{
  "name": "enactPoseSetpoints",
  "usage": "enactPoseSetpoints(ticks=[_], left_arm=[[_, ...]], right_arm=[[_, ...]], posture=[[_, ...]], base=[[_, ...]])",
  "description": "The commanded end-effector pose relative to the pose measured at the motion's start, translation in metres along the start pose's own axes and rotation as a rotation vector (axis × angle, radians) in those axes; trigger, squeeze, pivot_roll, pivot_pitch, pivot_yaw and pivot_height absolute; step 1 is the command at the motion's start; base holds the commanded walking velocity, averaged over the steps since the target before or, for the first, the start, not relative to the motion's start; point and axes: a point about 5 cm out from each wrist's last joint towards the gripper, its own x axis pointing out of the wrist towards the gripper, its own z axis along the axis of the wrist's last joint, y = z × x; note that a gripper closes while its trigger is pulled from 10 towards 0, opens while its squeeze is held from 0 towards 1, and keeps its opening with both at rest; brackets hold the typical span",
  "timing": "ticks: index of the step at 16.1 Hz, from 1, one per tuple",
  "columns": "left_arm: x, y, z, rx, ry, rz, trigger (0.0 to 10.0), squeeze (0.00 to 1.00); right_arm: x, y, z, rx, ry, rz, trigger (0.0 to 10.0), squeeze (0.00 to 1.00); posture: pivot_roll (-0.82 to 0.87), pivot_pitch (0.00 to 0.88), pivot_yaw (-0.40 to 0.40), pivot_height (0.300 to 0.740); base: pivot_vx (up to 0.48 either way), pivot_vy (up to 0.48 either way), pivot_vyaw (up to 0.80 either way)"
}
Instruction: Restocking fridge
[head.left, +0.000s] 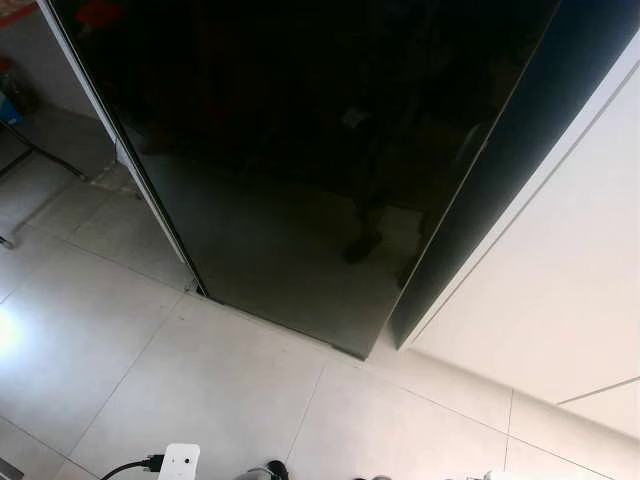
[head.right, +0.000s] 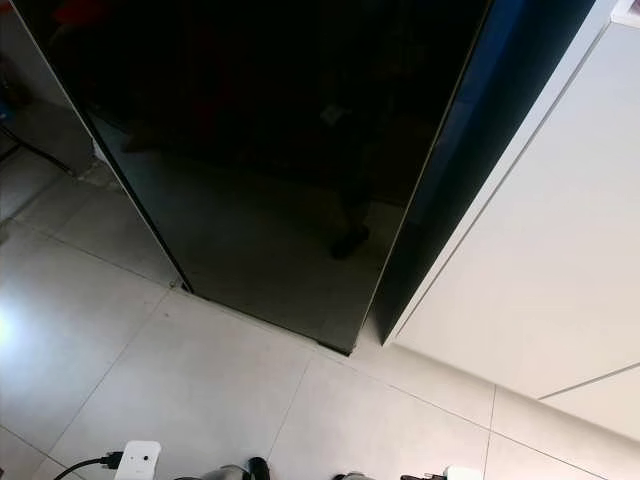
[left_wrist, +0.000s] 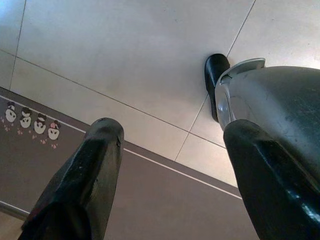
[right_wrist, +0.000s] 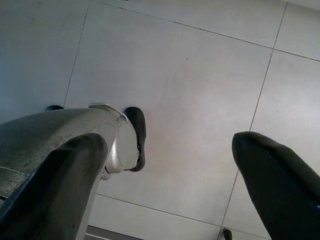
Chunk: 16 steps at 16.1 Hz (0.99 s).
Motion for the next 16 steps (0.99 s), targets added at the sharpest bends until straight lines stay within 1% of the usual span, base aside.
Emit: enactPoseSetpoints(ticks=[1,4,5,7,9,10,11,13,16], left_arm=[[-0.002,-0.004,-0.012,0.016,0.044,-0.022,10.0,0.00],[-0.002,-0.004,-0.012,0.016,0.044,-0.022,10.0,0.00],[-0.002,-0.006,-0.012,-0.009,0.042,-0.034,10.0,0.00],[-0.002,-0.009,-0.013,-0.059,0.042,-0.046,10.0,0.00],[-0.002,-0.010,-0.012,-0.062,0.042,-0.046,10.0,0.00],[-0.002,-0.010,-0.012,-0.066,0.040,-0.047,10.0,0.00],[-0.002,-0.009,-0.012,-0.065,0.040,-0.048,10.0,0.00],[-0.002,-0.009,-0.011,-0.059,0.043,-0.049,10.0,0.00],[-0.001,-0.009,-0.010,-0.063,0.040,-0.044,10.0,0.00]], right_arm=[[-0.003,-0.003,-0.007,0.007,0.025,-0.012,10.0,0.00],[-0.003,-0.003,-0.007,0.007,0.025,-0.012,10.0,0.00],[-0.003,-0.003,-0.005,0.010,0.012,-0.003,10.0,0.00],[-0.003,-0.003,-0.002,0.017,-0.021,0.003,10.0,0.00],[-0.003,-0.005,0.000,0.021,-0.049,-0.017,10.0,0.00],[-0.003,-0.002,0.004,0.054,-0.090,-0.004,10.0,0.00],[-0.003,-0.002,0.005,0.029,-0.093,0.007,10.0,0.00],[-0.002,-0.003,0.004,-0.008,-0.066,0.001,10.0,0.00],[-0.001,-0.005,-0.001,-0.091,0.042,0.006,10.0,0.00]], posture=[[0.03,0.180,-0.037,0.740],[0.03,0.180,-0.037,0.740],[0.03,0.150,-0.050,0.740],[0.02,0.148,-0.053,0.740],[0.03,0.147,-0.053,0.740],[0.01,0.143,-0.052,0.740],[0.01,0.143,-0.052,0.740],[0.01,0.139,-0.052,0.740],[0.02,0.138,-0.054,0.740]], base=[[0.000,0.000,0.00],[0.000,0.000,0.00],[0.000,0.000,0.00],[0.000,0.000,0.00],[0.000,0.000,0.00],[0.000,0.000,0.00],[0.000,0.000,0.00],[0.000,0.000,0.00],[0.000,0.000,0.00]])
